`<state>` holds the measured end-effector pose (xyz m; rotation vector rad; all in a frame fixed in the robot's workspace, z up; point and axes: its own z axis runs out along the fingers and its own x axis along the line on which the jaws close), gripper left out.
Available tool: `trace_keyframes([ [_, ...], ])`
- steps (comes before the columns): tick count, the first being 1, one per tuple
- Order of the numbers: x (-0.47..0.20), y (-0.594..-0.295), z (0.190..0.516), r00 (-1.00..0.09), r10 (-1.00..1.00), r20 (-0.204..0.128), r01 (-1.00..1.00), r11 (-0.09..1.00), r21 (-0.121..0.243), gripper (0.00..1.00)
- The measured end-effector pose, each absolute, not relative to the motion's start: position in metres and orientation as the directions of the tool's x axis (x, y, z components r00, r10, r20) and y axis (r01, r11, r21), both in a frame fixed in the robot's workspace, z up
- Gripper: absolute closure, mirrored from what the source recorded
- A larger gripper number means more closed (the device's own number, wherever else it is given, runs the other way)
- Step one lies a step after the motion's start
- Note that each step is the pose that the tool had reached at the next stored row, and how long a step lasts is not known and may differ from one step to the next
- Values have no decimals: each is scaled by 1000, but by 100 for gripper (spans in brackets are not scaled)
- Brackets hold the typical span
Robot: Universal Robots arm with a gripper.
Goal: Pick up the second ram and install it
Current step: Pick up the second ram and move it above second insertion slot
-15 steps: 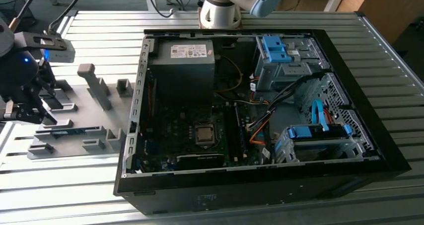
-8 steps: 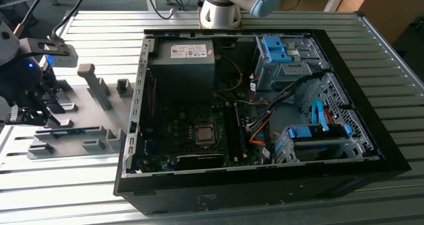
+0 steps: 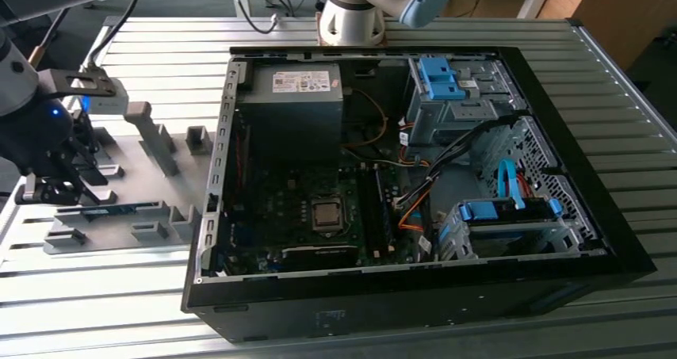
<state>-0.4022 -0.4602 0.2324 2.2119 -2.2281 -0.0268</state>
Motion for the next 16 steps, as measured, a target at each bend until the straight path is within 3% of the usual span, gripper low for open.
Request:
trace_keyframes([
  [16, -405, -460, 225, -9, -1000, -8, -1000, 9, 11, 61],
])
